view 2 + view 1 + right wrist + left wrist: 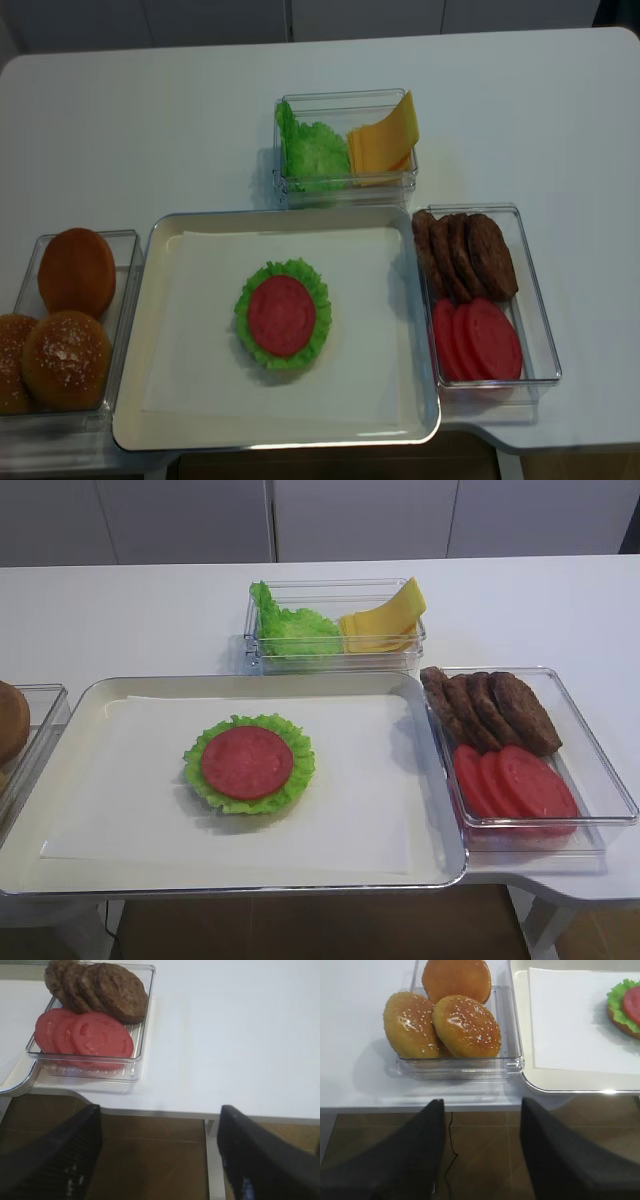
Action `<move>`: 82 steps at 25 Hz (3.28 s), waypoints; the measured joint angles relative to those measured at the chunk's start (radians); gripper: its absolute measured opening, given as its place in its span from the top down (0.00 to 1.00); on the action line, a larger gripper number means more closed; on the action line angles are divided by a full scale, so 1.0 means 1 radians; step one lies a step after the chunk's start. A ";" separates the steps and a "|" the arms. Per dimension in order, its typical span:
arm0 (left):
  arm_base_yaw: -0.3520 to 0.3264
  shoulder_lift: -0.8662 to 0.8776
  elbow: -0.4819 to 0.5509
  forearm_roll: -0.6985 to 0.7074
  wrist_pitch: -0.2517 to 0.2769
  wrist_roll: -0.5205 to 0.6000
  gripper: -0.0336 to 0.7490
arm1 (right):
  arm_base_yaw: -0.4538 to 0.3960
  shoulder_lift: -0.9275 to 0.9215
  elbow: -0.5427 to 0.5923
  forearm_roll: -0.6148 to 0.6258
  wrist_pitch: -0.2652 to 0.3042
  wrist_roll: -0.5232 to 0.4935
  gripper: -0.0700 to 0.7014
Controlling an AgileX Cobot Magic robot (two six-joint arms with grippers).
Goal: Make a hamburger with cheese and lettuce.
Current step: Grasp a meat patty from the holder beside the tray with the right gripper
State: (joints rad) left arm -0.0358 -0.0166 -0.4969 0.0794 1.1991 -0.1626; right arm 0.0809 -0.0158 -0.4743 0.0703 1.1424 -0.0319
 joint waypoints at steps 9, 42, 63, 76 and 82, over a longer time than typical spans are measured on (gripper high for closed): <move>0.000 0.000 0.000 0.000 0.000 0.000 0.49 | 0.000 0.000 0.000 0.000 0.000 0.000 0.21; 0.000 0.000 0.000 0.000 0.000 0.000 0.49 | 0.000 0.000 0.000 -0.015 0.000 0.001 0.21; 0.000 0.000 0.000 0.000 0.000 0.000 0.49 | 0.000 0.331 -0.181 0.235 -0.178 0.002 0.32; 0.000 0.000 0.000 0.000 0.000 0.000 0.49 | 0.034 0.805 -0.353 0.380 -0.257 -0.087 0.32; 0.000 0.000 0.000 0.000 0.000 0.000 0.49 | 0.115 1.039 -0.514 0.364 -0.263 -0.057 0.32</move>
State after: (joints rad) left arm -0.0358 -0.0166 -0.4969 0.0794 1.1991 -0.1626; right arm 0.1958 1.0232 -0.9882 0.4346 0.8790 -0.0889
